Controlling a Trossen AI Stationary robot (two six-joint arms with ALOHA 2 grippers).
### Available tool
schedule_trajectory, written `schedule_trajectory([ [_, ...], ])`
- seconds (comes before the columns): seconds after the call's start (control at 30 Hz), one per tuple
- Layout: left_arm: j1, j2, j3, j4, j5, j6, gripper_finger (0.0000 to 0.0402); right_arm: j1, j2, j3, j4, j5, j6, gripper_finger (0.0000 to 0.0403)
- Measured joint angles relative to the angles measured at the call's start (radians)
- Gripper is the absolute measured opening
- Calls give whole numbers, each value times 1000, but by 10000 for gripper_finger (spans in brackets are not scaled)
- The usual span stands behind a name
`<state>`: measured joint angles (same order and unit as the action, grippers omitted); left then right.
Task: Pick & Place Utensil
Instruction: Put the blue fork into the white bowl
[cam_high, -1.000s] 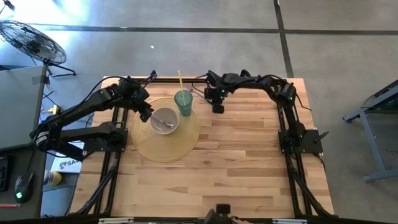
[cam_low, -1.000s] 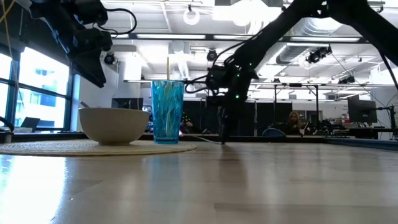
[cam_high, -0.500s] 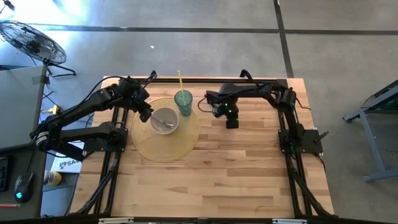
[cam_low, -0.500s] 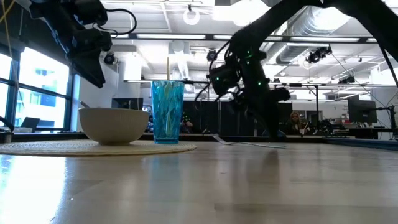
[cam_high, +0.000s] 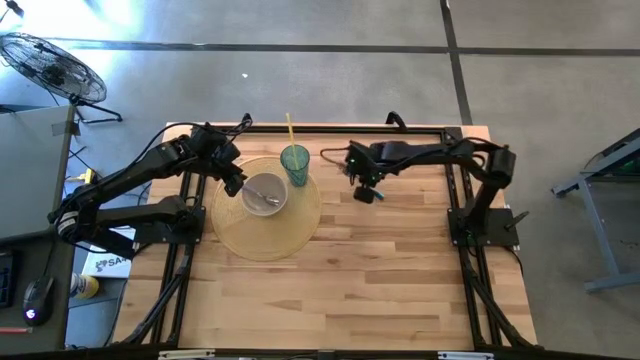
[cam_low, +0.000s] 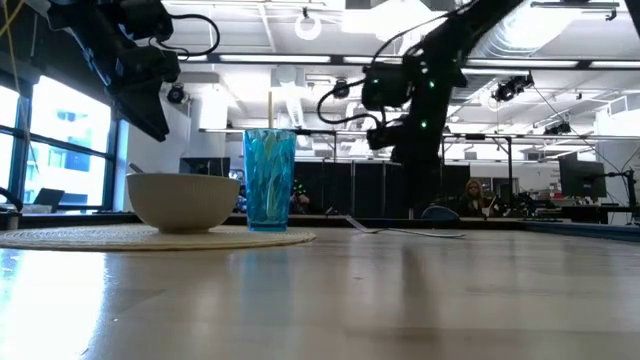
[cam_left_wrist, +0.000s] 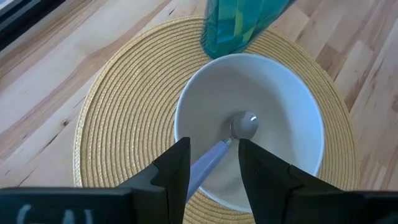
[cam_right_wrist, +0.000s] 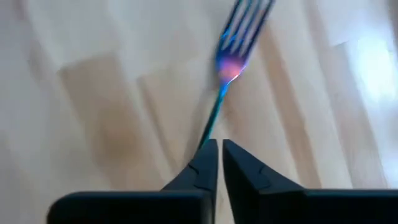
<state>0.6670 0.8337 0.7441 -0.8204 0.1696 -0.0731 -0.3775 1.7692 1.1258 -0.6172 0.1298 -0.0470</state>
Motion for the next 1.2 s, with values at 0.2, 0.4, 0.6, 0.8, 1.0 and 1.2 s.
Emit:
schedule_trajectory([
  [0.2,0,0,0,10,1,0,133,-28,-3,-122,241,-30,57,91],
  [0.4,0,0,0,12,2,0,133,-53,-1,-189,371,-58,142,139],
  [0.6,0,-1,0,37,8,-4,133,-54,-1,-222,376,-87,141,135],
  [0.8,0,-52,-61,208,112,-30,133,-30,-4,-238,350,-68,112,110],
  [1.0,0,-140,-138,271,140,-50,133,-15,-4,-238,338,-75,94,52],
  [1.2,-42,-242,-152,279,191,-36,133,-13,-4,-238,336,-81,82,9],
])
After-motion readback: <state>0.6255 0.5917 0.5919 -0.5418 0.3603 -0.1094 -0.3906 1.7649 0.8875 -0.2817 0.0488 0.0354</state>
